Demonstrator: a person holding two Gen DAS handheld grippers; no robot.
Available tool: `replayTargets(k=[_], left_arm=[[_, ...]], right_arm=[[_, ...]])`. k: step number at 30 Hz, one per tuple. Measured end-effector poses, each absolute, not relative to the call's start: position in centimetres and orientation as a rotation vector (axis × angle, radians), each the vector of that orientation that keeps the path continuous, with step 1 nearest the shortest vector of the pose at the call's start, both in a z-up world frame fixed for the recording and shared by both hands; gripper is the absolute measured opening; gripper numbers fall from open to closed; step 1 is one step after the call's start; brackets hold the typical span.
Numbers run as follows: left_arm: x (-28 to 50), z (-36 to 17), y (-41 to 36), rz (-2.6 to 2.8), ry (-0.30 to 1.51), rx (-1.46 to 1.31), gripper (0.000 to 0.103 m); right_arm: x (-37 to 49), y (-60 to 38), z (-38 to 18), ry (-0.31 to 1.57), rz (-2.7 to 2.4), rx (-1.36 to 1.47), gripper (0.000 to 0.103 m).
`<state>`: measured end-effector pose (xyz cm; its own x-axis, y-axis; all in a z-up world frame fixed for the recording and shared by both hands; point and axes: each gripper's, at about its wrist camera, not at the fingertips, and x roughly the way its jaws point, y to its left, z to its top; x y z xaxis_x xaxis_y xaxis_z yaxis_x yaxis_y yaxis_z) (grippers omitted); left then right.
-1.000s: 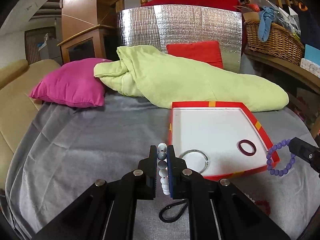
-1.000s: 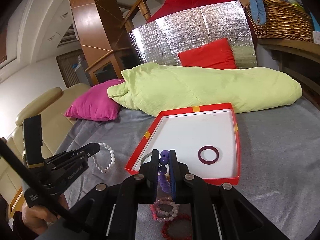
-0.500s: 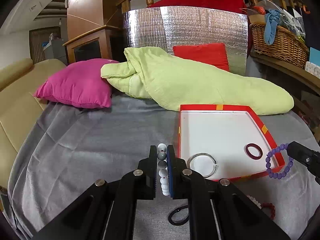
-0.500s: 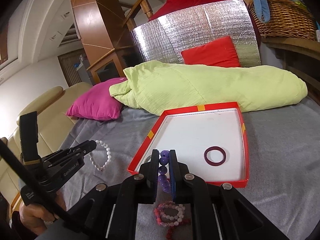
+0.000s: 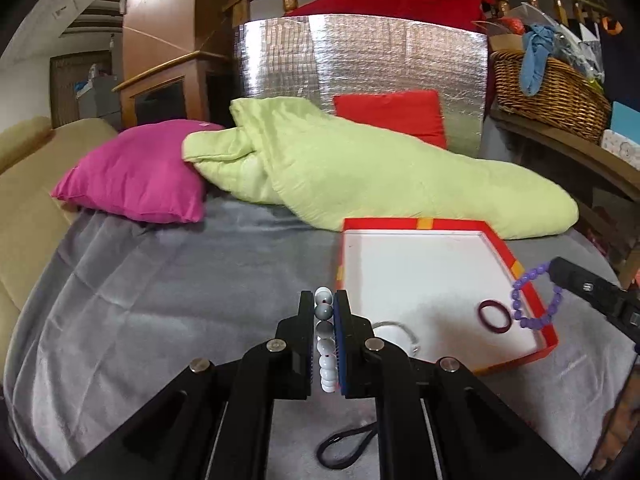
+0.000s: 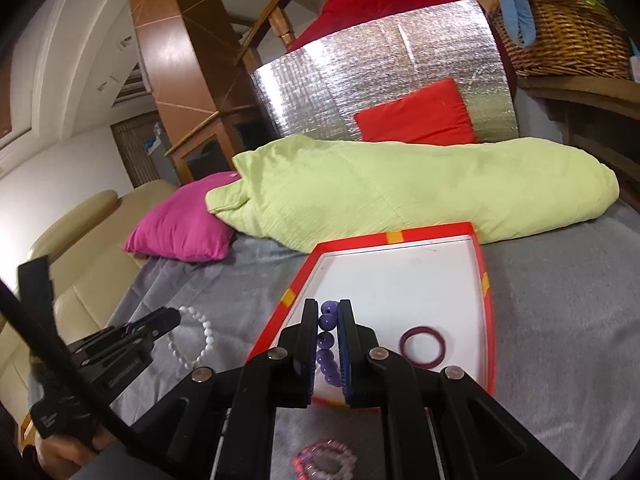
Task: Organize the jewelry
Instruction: 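Lift and carry both held bracelets over the red box, then lower both bracelets into the box and open both tools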
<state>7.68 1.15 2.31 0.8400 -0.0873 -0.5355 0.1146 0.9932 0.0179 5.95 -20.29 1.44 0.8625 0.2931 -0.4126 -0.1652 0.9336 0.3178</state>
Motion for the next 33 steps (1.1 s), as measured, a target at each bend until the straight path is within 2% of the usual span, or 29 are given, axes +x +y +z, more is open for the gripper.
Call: replayTargets(k=[21,33], left_arm=[[12.5,-0.7,-5.9,-0.319,0.659,-0.004,0.01],[12.7,-2.9,-8.3,-0.372,0.737,0.029,0.01]], right_arm=[[17.8,-25.1,-2.1,0.657,0.195,0.473,0.01],[20.3,-26.1,-4.2,0.71,0.156,0.551,0.011]])
